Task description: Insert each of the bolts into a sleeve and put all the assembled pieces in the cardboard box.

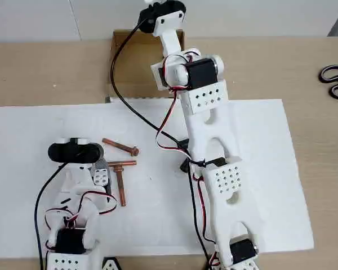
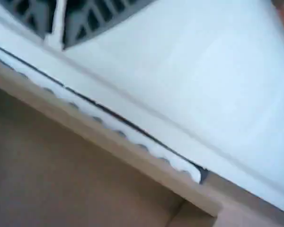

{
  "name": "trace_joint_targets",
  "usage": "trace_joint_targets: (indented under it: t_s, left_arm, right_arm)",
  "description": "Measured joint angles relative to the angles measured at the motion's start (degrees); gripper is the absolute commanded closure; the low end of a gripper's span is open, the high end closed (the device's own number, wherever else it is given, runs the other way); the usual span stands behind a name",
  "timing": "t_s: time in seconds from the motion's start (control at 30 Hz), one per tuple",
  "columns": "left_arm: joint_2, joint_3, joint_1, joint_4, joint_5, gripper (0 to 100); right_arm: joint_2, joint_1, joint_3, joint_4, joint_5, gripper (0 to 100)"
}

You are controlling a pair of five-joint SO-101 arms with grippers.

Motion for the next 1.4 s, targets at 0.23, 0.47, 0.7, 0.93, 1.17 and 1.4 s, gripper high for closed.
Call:
trace_joint_targets:
  t_s: [0.23, 0.47, 0.7, 0.93, 1.17, 1.4]
  left_arm:
    - [0.0, 0.0, 0.0, 0.0, 0.0, 99]
    - [0.1, 0.0, 0.0, 0.0, 0.0, 99]
    - [0.1, 0.0, 0.0, 0.0, 0.0, 99]
    - [0.1, 0.0, 0.0, 0.0, 0.0, 99]
    - [0.1, 0.0, 0.0, 0.0, 0.0, 99]
    - [0.1, 0.0, 0.0, 0.0, 0.0, 99]
  right_arm:
    - [-4.2, -0.5, 2.7, 0.9, -0.2, 99.4]
    - [-20.5, -0.6, 24.3, 0.9, -5.3, 99.1]
    - [-35.5, -0.6, 47.1, 0.9, -12.1, 99.3]
    - [-44.0, -0.7, 59.3, 0.9, -20.7, 99.4]
    - [-53.9, 0.5, 75.4, 0.9, -28.9, 99.4]
    - [-65.5, 2.6, 93.5, 0.9, -33.9, 99.1]
